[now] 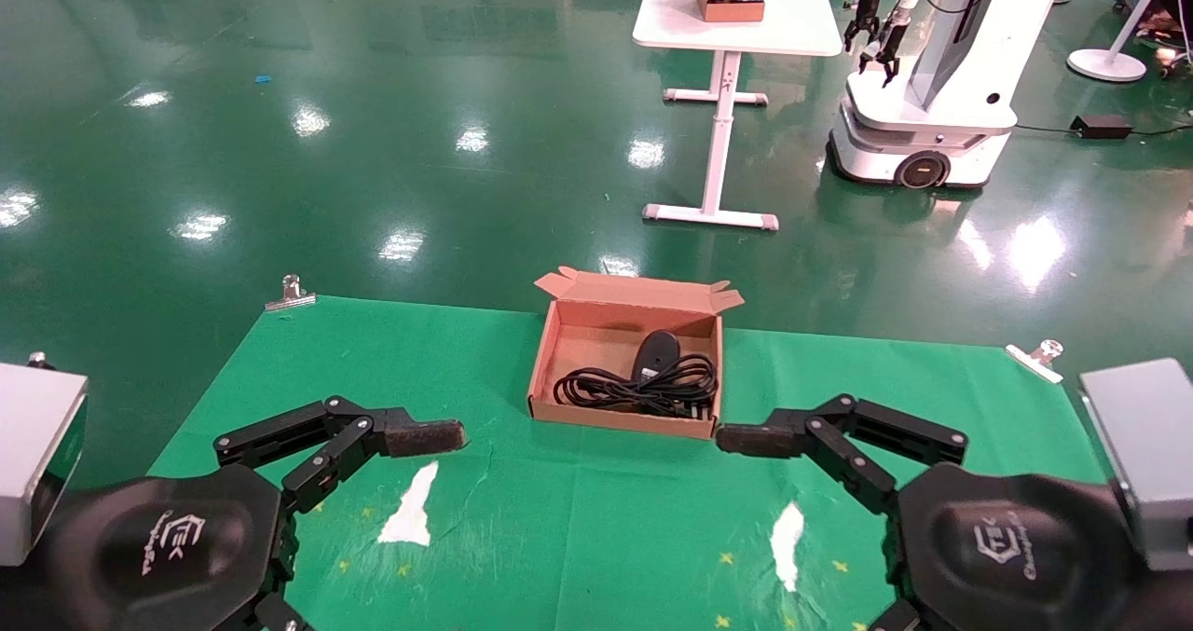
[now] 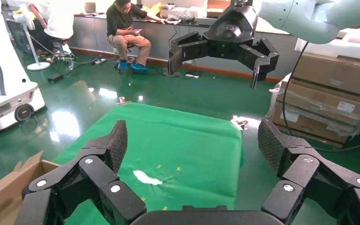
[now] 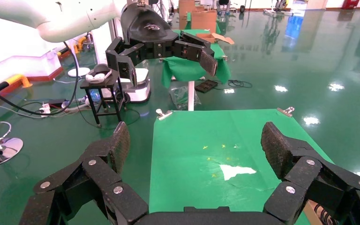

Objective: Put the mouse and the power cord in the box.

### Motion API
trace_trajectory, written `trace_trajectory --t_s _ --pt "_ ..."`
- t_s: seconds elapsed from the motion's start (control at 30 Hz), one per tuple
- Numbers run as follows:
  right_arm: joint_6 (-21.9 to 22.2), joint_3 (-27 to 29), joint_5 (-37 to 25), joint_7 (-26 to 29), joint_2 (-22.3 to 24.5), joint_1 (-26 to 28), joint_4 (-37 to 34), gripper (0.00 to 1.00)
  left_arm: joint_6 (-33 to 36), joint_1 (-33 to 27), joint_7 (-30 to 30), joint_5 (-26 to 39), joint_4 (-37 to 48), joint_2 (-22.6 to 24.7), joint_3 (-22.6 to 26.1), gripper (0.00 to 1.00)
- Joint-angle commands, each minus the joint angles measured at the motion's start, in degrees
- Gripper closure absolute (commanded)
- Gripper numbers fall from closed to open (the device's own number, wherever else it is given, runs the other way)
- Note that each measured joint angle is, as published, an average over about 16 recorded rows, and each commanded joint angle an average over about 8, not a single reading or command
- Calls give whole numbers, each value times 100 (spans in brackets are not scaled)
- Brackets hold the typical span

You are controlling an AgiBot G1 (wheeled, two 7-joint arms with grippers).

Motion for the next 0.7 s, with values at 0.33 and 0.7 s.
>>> trace_trajectory --t_s 0.33,0.7 --pt "0 -2 -4 -3 0 3 -5 0 -4 -3 0 3 3 4 4 0" --pt "0 -2 -5 -4 0 7 -5 0 -5 -4 0 5 3 5 8 0"
